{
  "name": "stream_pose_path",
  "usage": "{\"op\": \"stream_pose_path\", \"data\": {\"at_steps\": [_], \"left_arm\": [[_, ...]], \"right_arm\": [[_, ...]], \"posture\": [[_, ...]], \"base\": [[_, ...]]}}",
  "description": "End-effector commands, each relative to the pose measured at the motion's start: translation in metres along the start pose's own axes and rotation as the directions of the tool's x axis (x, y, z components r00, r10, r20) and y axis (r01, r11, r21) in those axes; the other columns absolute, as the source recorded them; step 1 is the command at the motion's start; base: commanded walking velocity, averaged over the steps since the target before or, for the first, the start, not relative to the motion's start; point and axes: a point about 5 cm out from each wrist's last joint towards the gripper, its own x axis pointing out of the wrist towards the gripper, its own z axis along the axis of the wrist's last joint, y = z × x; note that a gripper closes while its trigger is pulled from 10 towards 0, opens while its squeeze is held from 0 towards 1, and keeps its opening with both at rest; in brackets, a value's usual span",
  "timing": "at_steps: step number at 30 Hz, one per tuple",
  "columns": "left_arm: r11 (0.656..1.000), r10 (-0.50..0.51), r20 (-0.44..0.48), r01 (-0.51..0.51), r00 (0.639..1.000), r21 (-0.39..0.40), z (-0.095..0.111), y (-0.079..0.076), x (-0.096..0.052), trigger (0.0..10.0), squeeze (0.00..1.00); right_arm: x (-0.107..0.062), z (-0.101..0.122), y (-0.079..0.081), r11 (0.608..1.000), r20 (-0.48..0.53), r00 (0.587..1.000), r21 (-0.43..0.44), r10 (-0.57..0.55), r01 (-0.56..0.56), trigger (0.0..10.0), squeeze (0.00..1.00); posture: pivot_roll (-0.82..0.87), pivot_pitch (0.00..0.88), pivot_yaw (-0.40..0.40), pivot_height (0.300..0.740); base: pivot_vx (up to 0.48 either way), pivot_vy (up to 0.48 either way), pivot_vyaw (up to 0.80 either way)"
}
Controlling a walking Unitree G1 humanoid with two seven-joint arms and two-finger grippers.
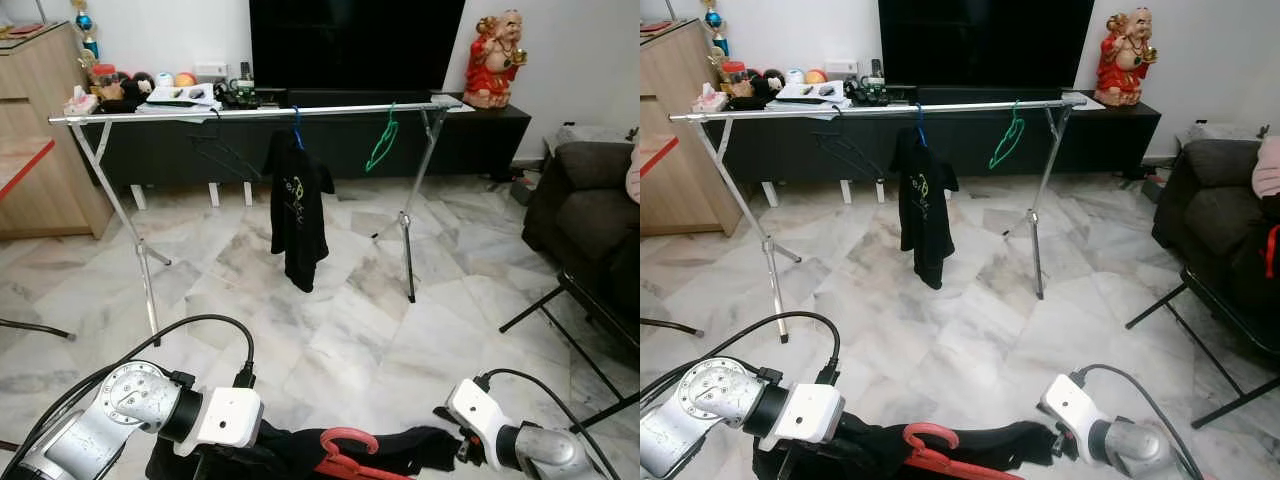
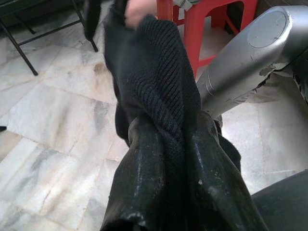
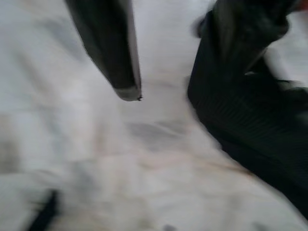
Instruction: Hang hanger
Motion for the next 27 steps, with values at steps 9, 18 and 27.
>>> {"op": "stream_pose_path", "data": {"at_steps": [9, 18, 27], "left_arm": [[0.999, -0.019, 0.02, 0.018, 1.0, 0.029, 0.01, -0.001, 0.003, 10.0, 0.0], [0.994, 0.104, -0.003, -0.104, 0.995, -0.012, -0.005, 0.007, 0.008, 10.0, 0.0], [0.968, 0.199, -0.197, -0.224, 0.96, -0.11, -0.024, 0.024, 0.01, 10.0, 0.0]], "right_arm": [[-0.009, 0.003, 0.011, 0.968, 0.049, 0.968, 0.024, 0.248, -0.249, 10.0, 1.0], [-0.037, 0.067, -0.055, 0.957, 0.413, 0.865, 0.171, -0.285, 0.233, 10.0, 0.0], [-0.037, 0.116, -0.041, 0.998, 0.545, 0.837, -0.02, -0.04, 0.061, 10.0, 0.0]], "posture": [[-0.02, 0.0, -0.053, 0.74], [-0.02, 0.0, -0.045, 0.74], [-0.02, 0.0, -0.033, 0.74]], "base": [[0.0, 0.0, 0.0], [0.0, 0.0, 0.0], [0.0, 0.0, 0.0]]}}
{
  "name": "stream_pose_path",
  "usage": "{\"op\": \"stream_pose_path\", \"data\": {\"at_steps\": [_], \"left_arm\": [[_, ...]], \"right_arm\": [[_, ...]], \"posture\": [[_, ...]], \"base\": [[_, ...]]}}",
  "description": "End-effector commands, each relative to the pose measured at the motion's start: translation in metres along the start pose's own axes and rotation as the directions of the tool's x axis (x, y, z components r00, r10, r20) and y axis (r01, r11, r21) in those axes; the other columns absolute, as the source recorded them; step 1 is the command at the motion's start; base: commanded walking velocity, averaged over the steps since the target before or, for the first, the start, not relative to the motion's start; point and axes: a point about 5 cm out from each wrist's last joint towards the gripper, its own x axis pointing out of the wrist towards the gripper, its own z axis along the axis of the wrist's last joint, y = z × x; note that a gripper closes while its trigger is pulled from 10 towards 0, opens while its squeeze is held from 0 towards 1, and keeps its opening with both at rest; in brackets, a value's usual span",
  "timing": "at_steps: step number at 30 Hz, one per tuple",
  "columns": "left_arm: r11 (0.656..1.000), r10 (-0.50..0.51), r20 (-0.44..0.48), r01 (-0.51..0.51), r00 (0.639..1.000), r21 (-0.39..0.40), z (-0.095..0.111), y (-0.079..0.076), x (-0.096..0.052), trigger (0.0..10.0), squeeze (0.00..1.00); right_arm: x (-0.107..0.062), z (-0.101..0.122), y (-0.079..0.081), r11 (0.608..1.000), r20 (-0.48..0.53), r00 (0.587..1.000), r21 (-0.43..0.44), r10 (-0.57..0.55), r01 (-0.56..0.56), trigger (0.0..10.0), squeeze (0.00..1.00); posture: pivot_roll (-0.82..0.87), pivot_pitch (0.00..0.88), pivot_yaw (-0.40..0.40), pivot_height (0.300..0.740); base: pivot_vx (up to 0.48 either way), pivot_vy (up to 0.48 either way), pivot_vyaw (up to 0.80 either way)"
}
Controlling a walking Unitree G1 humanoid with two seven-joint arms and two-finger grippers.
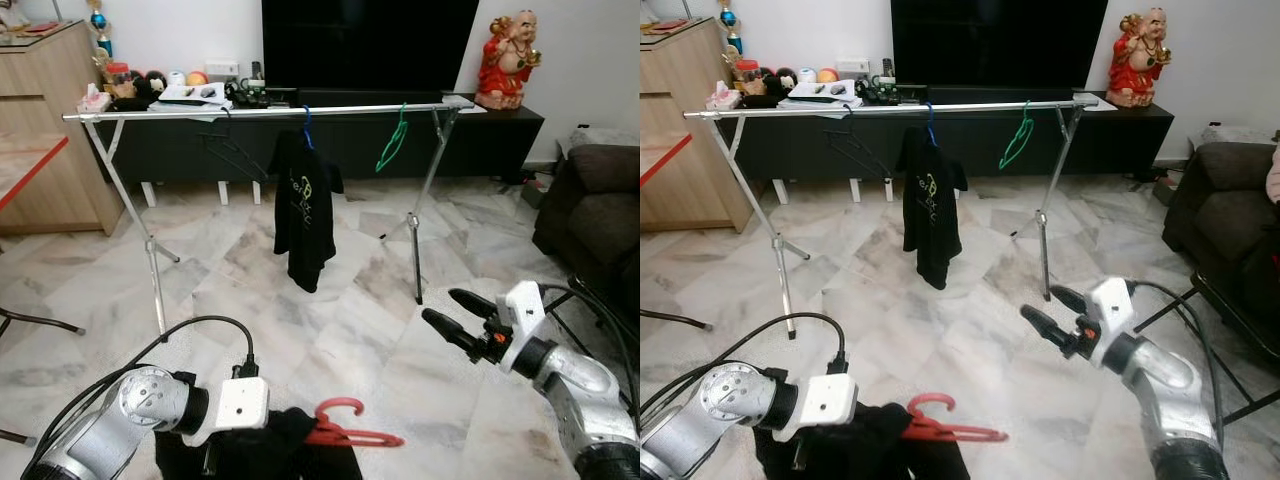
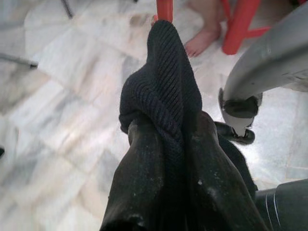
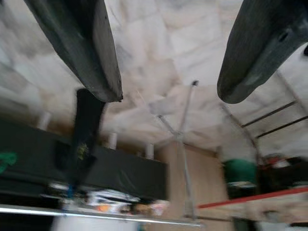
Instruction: Hang hanger
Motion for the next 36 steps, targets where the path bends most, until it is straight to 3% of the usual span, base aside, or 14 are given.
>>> {"op": "stream_pose_path", "data": {"at_steps": [1, 5, 6, 7, 8, 11, 14, 15, 23, 29, 30, 32, 36], "left_arm": [[1.0, 0.027, -0.025, -0.027, 0.999, -0.001, 0.004, 0.009, 0.002, 10.0, 0.0], [1.0, 0.028, -0.074, -0.028, 0.997, 0.007, 0.002, 0.018, 0.007, 10.0, 0.0], [1.0, 0.001, -0.075, 0.001, 0.997, 0.02, 0.005, 0.02, 0.009, 10.0, 0.0], [1.0, 0.001, -0.075, 0.001, 0.997, 0.02, 0.005, 0.02, 0.009, 10.0, 0.0], [0.999, -0.033, -0.021, 0.032, 0.999, -0.007, 0.012, 0.021, 0.013, 10.0, 0.0], [0.975, -0.023, 0.204, 0.067, 0.979, -0.213, 0.031, 0.024, 0.022, 10.0, 0.0], [0.974, -0.068, 0.19, 0.107, 0.979, -0.201, 0.028, 0.014, 0.029, 10.0, 0.0], [0.971, -0.088, 0.182, 0.125, 0.979, -0.202, 0.026, 0.009, 0.034, 10.0, 0.0], [0.97, -0.11, 0.17, 0.144, 0.979, -0.198, 0.026, 0.007, 0.037, 10.0, 0.0], [0.97, -0.115, 0.124, 0.138, 0.986, -0.199, 0.019, 0.009, 0.034, 10.0, 0.0], [0.97, -0.106, 0.119, 0.129, 0.987, -0.206, 0.017, 0.01, 0.031, 10.0, 0.0], [0.97, -0.099, 0.112, 0.121, 0.989, -0.211, 0.015, 0.011, 0.029, 10.0, 0.0], [0.969, -0.084, 0.105, 0.106, 0.991, -0.224, 0.013, 0.015, 0.023, 10.0, 0.0]], "right_arm": [[0.007, -0.001, 0.013, 0.99, -0.056, 0.989, -0.041, 0.136, -0.138, 10.0, 0.0], [0.014, -0.005, 0.03, 0.935, -0.18, 0.929, -0.094, 0.323, -0.343, 10.0, 0.0], [0.016, -0.004, 0.033, 0.907, -0.218, 0.898, -0.097, 0.382, -0.41, 10.0, 0.0], [0.016, -0.004, 0.033, 0.907, -0.218, 0.898, -0.097, 0.382, -0.41, 10.0, 0.0], [0.017, -0.001, 0.036, 0.872, -0.259, 0.861, -0.112, 0.438, -0.477, 10.0, 0.0], [0.02, 0.007, 0.039, 0.831, -0.278, 0.821, -0.118, 0.499, -0.544, 10.0, 0.0], [0.021, 0.011, 0.039, 0.807, -0.299, 0.798, -0.13, 0.523, -0.577, 10.0, 0.0], [0.02, 0.012, 0.04, 0.784, -0.315, 0.774, -0.126, 0.549, -0.608, 10.0, 0.0], [0.01, 0.005, 0.044, 0.724, -0.363, 0.69, -0.058, 0.625, -0.687, 10.0, 0.0], [-0.003, -0.005, 0.04, 0.717, -0.376, 0.658, 0.028, 0.652, -0.696, 10.0, 0.0], [-0.012, -0.016, 0.038, 0.716, -0.434, 0.629, 0.059, 0.645, -0.695, 10.0, 0.0], [-0.02, -0.025, 0.035, 0.723, -0.488, 0.61, 0.066, 0.624, -0.687, 10.0, 0.0], [-0.02, -0.035, 0.029, 0.8, -0.488, 0.682, 0.058, 0.544, -0.597, 10.0, 0.0]], "posture": [[-0.02, 0.0, -0.032, 0.74], [-0.02, 0.0, -0.027, 0.74], [-0.02, 0.0, -0.023, 0.74], [-0.02, 0.0, -0.023, 0.74], [-0.02, 0.0, -0.017, 0.74], [-0.02, 0.0, -0.013, 0.74], [-0.03, 0.0, -0.006, 0.74], [-0.03, 0.0, -0.005, 0.74], [-0.03, 0.0, -0.001, 0.74], [-0.03, 0.0, 0.005, 0.74], [-0.03, 0.004, 0.007, 0.74], [-0.03, 0.004, 0.007, 0.74], [-0.02, 0.004, 0.012, 0.74]], "base": [[0.0, 0.0, 0.0], [0.0, 0.0, 0.0], [0.0, 0.0, 0.0], [0.0, 0.0, 0.0], [0.0, 0.0, 0.0], [0.0, 0.0, 0.0], [0.0, 0.0, 0.0], [0.0, 0.0, 0.0], [0.0, 0.0, 0.0], [0.0, 0.0, 0.0], [0.0, 0.0, 0.0], [0.0, 0.0, 0.0], [0.0, 0.0, 0.0]]}}
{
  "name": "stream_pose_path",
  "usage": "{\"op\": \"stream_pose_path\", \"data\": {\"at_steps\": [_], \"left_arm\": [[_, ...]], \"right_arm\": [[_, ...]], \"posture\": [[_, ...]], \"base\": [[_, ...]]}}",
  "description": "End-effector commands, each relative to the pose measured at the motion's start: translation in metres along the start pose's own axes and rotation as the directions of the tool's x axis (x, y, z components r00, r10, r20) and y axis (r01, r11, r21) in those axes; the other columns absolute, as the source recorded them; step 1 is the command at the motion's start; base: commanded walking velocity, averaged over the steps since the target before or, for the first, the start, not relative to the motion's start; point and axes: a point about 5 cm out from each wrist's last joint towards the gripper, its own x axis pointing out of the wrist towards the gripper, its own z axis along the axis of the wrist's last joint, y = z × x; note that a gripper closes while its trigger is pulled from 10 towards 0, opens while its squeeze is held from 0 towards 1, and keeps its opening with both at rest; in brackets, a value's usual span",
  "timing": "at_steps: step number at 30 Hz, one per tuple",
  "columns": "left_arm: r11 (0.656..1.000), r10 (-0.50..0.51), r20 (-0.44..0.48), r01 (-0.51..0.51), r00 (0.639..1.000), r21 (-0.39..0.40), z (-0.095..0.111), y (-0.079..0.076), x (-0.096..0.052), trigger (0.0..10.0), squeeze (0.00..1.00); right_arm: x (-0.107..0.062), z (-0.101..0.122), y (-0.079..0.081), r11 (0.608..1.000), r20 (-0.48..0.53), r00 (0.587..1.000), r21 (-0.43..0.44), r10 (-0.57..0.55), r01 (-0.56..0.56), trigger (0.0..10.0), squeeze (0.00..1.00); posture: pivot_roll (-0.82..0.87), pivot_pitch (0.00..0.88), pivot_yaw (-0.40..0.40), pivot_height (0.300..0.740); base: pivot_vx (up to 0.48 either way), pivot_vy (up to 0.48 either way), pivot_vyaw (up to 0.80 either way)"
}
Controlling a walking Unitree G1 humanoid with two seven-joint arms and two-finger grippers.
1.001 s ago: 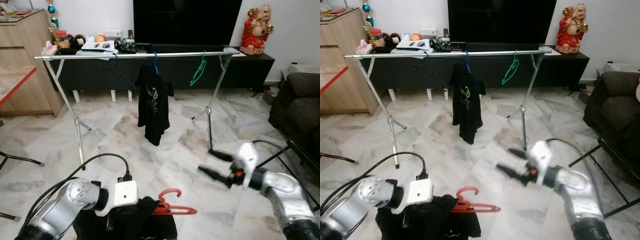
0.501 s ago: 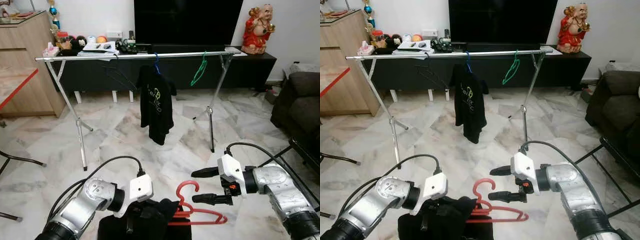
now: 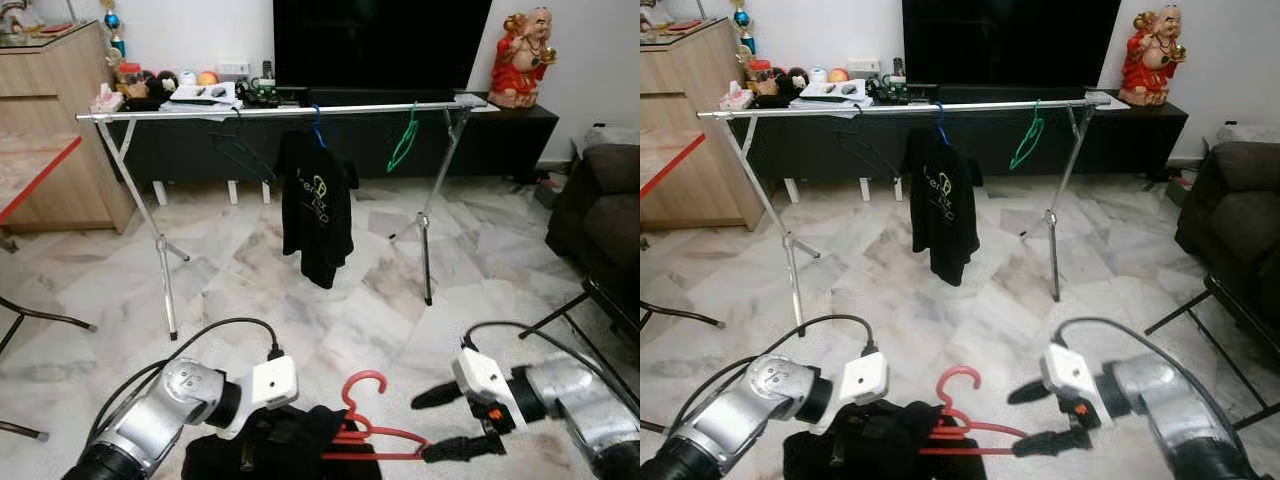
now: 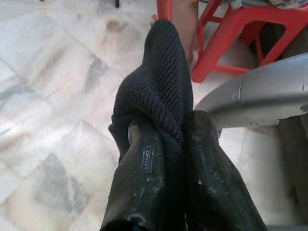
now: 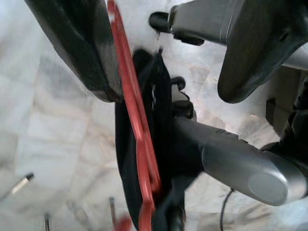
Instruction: Hang hanger
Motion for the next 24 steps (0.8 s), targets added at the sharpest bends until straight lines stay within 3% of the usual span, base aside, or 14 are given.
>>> {"op": "stream_pose_path", "data": {"at_steps": [1, 7, 11, 20, 24], "left_arm": [[1.0, 0.018, 0.014, -0.018, 1.0, 0.021, 0.009, 0.007, -0.008, 10.0, 0.0], [0.998, -0.041, 0.037, 0.039, 0.998, 0.041, 0.02, 0.006, -0.015, 10.0, 0.0], [0.995, -0.093, 0.038, 0.091, 0.995, 0.052, 0.025, 0.003, -0.016, 10.0, 0.0], [0.98, -0.152, 0.001, 0.151, 0.988, 0.13, 0.035, 0.004, -0.011, 10.0, 0.0], [0.98, -0.134, -0.006, 0.134, 0.991, 0.147, 0.039, 0.01, -0.007, 10.0, 0.0]], "right_arm": [[0.001, -0.001, -0.006, 0.996, 0.007, 0.996, -0.004, -0.087, 0.087, 10.0, 0.0], [0.009, 0.005, -0.014, 0.983, 0.091, 0.978, 0.011, -0.185, 0.185, 10.0, 0.0], [0.011, 0.015, -0.013, 0.993, 0.15, 0.982, -0.009, -0.115, 0.118, 10.0, 0.0], [0.016, 0.021, -0.006, 0.998, 0.138, 0.988, -0.035, 0.064, -0.06, 10.0, 0.0], [0.019, 0.022, -0.008, 0.997, 0.115, 0.991, -0.049, 0.068, -0.063, 10.0, 0.0]], "posture": [[-0.02, 0.004, 0.012, 0.74], [-0.02, 0.0, 0.02, 0.74], [-0.02, 0.0, 0.022, 0.74], [-0.01, 0.0, 0.021, 0.74], [-0.01, 0.0, 0.02, 0.74]], "base": [[0.0, 0.0, 0.0], [0.0, 0.0, 0.0], [0.0, 0.0, 0.0], [0.0, 0.0, 0.0], [0.0, 0.0, 0.0]]}}
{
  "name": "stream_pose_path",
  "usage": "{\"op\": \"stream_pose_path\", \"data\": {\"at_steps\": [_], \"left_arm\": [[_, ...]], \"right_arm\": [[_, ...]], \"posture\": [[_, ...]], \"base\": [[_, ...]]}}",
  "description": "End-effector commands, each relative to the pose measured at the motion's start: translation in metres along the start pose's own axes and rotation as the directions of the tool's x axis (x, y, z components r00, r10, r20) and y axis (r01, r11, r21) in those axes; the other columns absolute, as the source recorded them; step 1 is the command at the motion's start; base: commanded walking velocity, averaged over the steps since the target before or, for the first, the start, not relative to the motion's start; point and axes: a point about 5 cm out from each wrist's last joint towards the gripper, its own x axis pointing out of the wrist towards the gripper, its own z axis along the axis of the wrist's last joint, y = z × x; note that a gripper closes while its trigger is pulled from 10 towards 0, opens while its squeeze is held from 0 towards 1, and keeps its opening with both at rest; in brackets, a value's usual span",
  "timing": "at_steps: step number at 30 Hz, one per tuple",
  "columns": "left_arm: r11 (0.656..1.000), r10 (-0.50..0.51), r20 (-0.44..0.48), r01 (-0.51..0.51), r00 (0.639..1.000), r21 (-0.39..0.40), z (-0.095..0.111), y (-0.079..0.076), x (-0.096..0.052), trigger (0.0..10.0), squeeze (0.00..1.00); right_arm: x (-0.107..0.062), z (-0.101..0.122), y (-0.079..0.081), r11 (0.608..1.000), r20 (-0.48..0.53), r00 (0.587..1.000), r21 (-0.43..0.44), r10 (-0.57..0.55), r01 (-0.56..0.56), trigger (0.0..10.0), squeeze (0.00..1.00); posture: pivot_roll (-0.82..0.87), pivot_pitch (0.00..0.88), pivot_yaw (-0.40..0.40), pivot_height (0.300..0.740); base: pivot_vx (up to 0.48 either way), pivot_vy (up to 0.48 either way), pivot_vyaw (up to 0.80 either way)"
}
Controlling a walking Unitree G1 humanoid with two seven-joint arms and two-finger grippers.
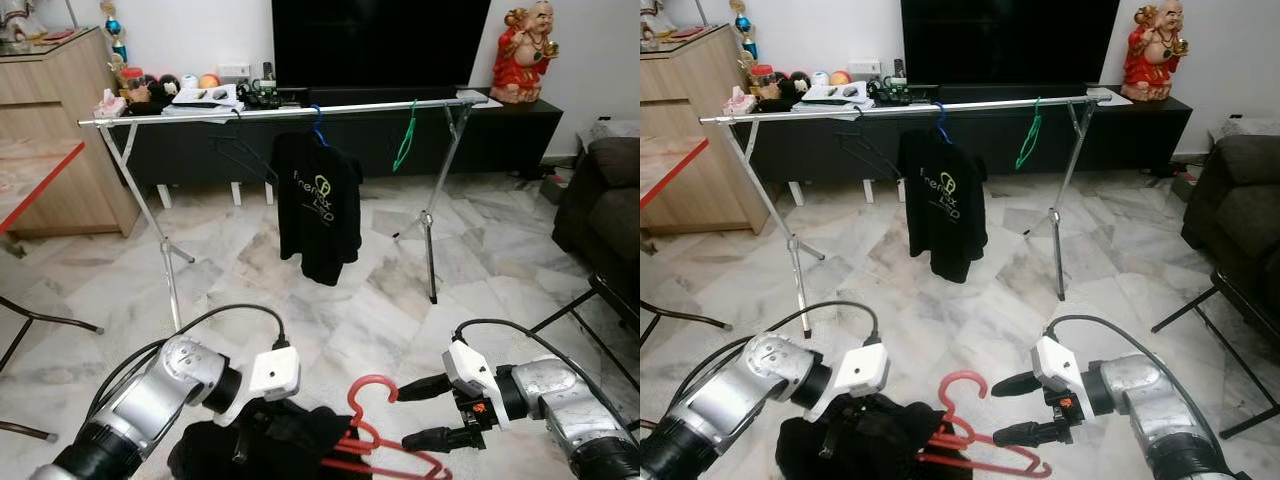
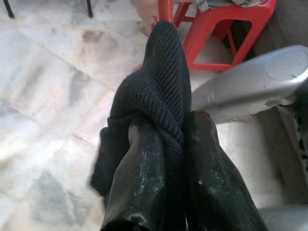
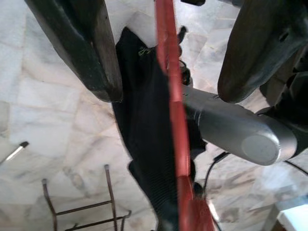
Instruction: Hang hanger
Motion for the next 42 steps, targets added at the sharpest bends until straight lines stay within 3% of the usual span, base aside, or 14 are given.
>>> {"op": "stream_pose_path", "data": {"at_steps": [1, 8, 15, 21, 29, 37, 38, 40, 41, 42], "left_arm": [[0.999, 0.011, -0.019, -0.01, 1.0, 0.041, 0.005, 0.006, 0.0, 10.0, 0.0], [0.999, -0.015, 0.026, 0.013, 1.0, 0.047, 0.018, 0.004, 0.0, 10.0, 0.0], [0.998, -0.029, 0.026, 0.028, 0.999, 0.061, 0.022, 0.005, 0.001, 10.0, 0.0], [0.997, -0.045, 0.029, 0.043, 0.999, 0.068, 0.024, 0.003, 0.004, 10.0, 0.0], [0.996, -0.052, 0.03, 0.05, 0.998, 0.071, 0.026, 0.003, 0.005, 10.0, 0.0], [0.994, -0.067, 0.046, 0.062, 0.997, 0.088, 0.035, 0.004, 0.009, 10.0, 0.0], [0.994, -0.07, 0.053, 0.065, 0.996, 0.092, 0.037, 0.004, 0.011, 10.0, 0.0], [0.993, -0.07, 0.054, 0.065, 0.996, 0.094, 0.038, 0.004, 0.012, 10.0, 0.0], [0.993, -0.074, 0.059, 0.068, 0.996, 0.097, 0.04, 0.004, 0.013, 10.0, 0.0], [0.993, -0.074, 0.059, 0.068, 0.996, 0.097, 0.04, 0.004, 0.013, 10.0, 0.0]], "right_arm": [[0.004, 0.007, -0.005, 0.999, -0.026, 1.0, -0.046, -0.014, 0.013, 10.0, 0.0], [0.011, 0.006, -0.01, 0.997, -0.016, 0.998, -0.05, -0.06, 0.059, 10.0, 0.0], [0.015, 0.007, -0.01, 0.998, -0.007, 0.999, -0.053, -0.043, 0.043, 10.0, 0.0], [0.018, 0.007, -0.004, 0.999, 0.006, 0.999, -0.025, 0.041, -0.041, 10.0, 0.0], [0.021, 0.0, -0.003, 0.999, -0.028, 0.999, -0.02, 0.035, -0.035, 10.0, 0.0], [0.028, 0.001, -0.002, 0.999, -0.001, 1.0, -0.031, 0.031, -0.031, 10.0, 0.0], [0.03, 0.002, -0.002, 0.999, 0.009, 0.999, -0.025, 0.043, -0.043, 4.4, 0.0], [0.03, 0.002, -0.002, 0.999, 0.012, 0.999, -0.025, 0.046, -0.046, 4.4, 0.0], [0.031, 0.002, -0.002, 0.998, 0.012, 0.999, -0.024, 0.053, -0.053, 0.6, 0.0], [0.031, 0.002, -0.002, 0.998, 0.012, 0.999, -0.024, 0.053, -0.053, 0.6, 0.0]], "posture": [[-0.02, 0.0, 0.02, 0.74], [-0.01, 0.0, 0.022, 0.74], [-0.01, 0.0, 0.026, 0.74], [-0.01, 0.0, 0.028, 0.74], [-0.01, 0.003, 0.03, 0.74], [-0.01, 0.004, 0.029, 0.74], [-0.01, 0.003, 0.028, 0.74], [-0.01, 0.002, 0.028, 0.74], [-0.01, 0.0, 0.027, 0.74], [-0.01, 0.0, 0.027, 0.74]], "base": [[0.0, 0.0, 0.0], [0.0, 0.0, 0.0], [0.0, 0.0, 0.0], [0.0, 0.0, 0.0], [0.0, 0.0, 0.0], [0.0, 0.0, 0.0], [0.0, 0.0, 0.0], [0.0, 0.0, 0.0], [0.0, 0.0, 0.0], [0.0, 0.0, 0.0]]}}
